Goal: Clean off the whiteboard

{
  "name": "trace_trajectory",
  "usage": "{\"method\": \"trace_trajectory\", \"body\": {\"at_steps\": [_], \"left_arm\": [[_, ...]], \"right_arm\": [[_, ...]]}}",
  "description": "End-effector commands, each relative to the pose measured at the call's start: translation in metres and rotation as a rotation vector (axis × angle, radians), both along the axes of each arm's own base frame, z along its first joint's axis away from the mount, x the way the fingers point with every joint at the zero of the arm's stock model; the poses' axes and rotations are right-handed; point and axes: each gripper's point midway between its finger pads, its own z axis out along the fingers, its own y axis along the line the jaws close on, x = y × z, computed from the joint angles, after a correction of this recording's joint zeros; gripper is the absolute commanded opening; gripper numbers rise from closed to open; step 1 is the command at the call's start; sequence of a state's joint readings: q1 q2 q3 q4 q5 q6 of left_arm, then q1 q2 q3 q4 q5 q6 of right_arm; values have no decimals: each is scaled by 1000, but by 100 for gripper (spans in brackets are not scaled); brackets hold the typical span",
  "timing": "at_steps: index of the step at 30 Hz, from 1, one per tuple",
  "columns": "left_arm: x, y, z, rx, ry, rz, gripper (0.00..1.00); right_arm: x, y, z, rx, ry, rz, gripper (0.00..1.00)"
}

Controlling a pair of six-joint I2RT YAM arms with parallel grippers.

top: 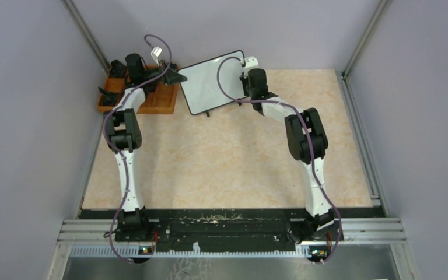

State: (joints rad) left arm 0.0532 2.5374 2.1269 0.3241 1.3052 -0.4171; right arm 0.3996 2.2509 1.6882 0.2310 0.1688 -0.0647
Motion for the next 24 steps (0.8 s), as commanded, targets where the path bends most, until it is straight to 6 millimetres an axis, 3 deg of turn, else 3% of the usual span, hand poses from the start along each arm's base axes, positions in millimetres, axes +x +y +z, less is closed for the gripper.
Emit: {"method": "trace_trajectory", "body": {"at_steps": [1,6,11,15,24], "left_arm": [[-7,-3,0,14,-33,-31,0],[-7,-3,1,14,-33,-31,2],[-7,-2,0,15,-33,-26,4],[-7,-3,0,17,-32,-22,6],[-8,-1,-5,32,-29,-5,14]], "right_arm": [[-9,12,87,78,-138,14,0],[-26,-4,103,60,-99,-63,0],[-46,-30,102,41,49,-151,0],[-77,-48,72,80,243,-164,0],[-152,-100,48,143,365,-268,0]]}}
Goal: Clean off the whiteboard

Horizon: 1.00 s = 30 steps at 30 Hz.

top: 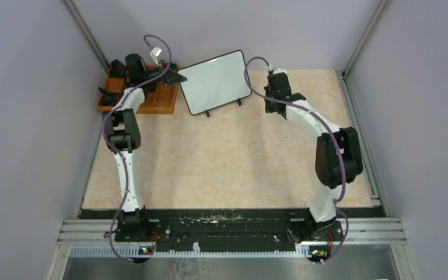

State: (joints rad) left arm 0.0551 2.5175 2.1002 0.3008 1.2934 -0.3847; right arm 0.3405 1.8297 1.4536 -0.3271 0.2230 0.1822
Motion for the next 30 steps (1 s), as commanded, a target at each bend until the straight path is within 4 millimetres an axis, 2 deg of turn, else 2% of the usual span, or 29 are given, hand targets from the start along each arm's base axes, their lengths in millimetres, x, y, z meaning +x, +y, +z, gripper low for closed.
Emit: {"method": "trace_trajectory", "body": {"at_steps": [1,3,7,12,15,22,25,30], "left_arm": [[-7,-2,-4,24,-29,-17,15],[-7,-3,-3,25,-31,-13,18],[-6,-3,-1,25,-35,-8,24],[-6,-3,1,24,-36,-6,25],[-5,-3,2,25,-37,-3,26],[-6,-4,1,25,-33,-2,30],[-6,-4,-1,26,-30,-2,35],[-6,-5,-1,20,-26,-7,45]], "right_arm": [[-35,-21,20,78,6,-65,0],[-51,-28,16,68,31,-71,0],[-75,-37,-11,38,121,-84,0],[-97,-39,-46,32,208,-83,2],[-105,-36,-60,49,237,-70,4],[-112,-33,-70,61,267,-51,17],[-114,-35,-72,54,269,-52,24],[-116,-35,-74,50,270,-49,27]]}}
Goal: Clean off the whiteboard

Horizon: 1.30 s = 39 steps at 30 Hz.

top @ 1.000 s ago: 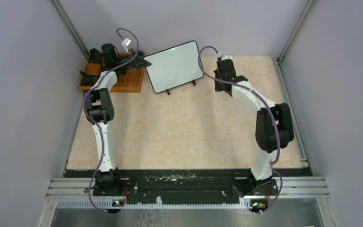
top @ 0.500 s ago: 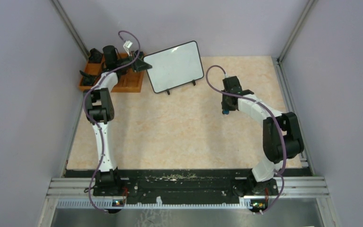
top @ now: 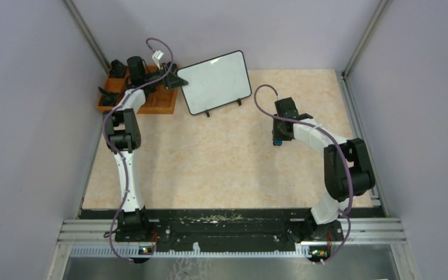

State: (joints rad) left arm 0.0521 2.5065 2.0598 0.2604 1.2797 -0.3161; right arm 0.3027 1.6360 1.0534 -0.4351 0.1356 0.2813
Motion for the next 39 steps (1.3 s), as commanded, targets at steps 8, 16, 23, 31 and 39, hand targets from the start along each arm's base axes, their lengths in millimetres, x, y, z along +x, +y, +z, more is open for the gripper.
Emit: {"method": "trace_trajectory", "body": {"at_steps": [8,16,23,31,39], "left_arm": [[-7,-4,24,-5,-47,-29,64],[-4,1,22,13,-27,11,89],[-7,8,21,81,-57,65,94],[-13,27,35,140,-119,180,96],[-29,51,37,219,-145,325,98]], "right_arm": [[6,5,6,28,-49,14,49],[4,5,12,36,-71,18,74],[5,7,17,51,-87,27,75],[7,12,28,75,-120,46,74],[10,13,44,49,-223,41,74]]}}
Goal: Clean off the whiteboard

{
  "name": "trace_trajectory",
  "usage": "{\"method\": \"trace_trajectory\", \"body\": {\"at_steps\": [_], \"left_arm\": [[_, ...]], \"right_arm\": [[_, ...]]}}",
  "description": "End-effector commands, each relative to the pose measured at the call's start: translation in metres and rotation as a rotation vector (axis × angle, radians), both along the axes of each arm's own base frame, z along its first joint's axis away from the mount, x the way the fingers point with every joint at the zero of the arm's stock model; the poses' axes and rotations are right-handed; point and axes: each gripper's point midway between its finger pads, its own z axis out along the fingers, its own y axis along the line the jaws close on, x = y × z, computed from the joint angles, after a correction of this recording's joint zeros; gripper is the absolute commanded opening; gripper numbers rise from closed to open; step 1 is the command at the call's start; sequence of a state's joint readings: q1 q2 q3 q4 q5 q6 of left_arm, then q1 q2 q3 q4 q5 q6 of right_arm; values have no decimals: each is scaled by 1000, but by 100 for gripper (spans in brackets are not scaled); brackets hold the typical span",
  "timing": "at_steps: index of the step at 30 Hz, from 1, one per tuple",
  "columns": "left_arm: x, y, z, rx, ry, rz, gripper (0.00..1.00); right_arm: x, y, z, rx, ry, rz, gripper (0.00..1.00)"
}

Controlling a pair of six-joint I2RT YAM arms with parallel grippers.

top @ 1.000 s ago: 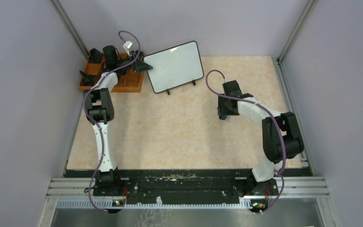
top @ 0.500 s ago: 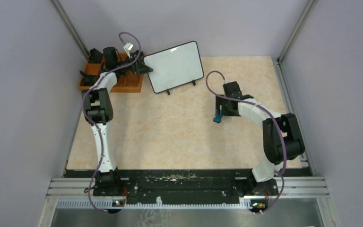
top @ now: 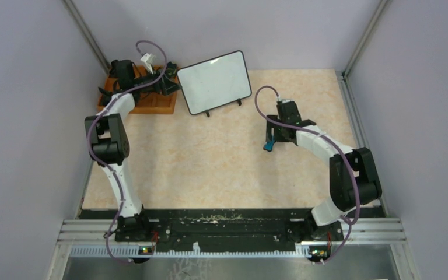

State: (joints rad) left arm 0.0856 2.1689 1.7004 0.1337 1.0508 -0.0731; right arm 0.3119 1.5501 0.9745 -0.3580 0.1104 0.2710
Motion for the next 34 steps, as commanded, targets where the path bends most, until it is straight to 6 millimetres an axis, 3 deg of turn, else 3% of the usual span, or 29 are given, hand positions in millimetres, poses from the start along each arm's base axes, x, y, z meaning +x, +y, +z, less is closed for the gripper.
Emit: {"method": "trace_trajectory", "body": {"at_steps": [1,7,15,22,26,34], "left_arm": [[-3,20,9,86,-71,126,99],[-40,42,-1,181,-89,301,100],[-95,78,-26,312,-62,543,100],[-143,92,-50,335,-49,663,100],[-160,96,-62,335,-60,705,100],[-169,98,-68,367,-72,709,100]], "right_arm": [[15,10,36,17,-164,13,74],[21,18,48,22,-248,-3,75],[23,23,41,71,-301,-48,75],[23,16,31,61,-322,-100,75],[21,12,27,54,-334,-124,75],[21,12,29,75,-364,-145,75]]}}
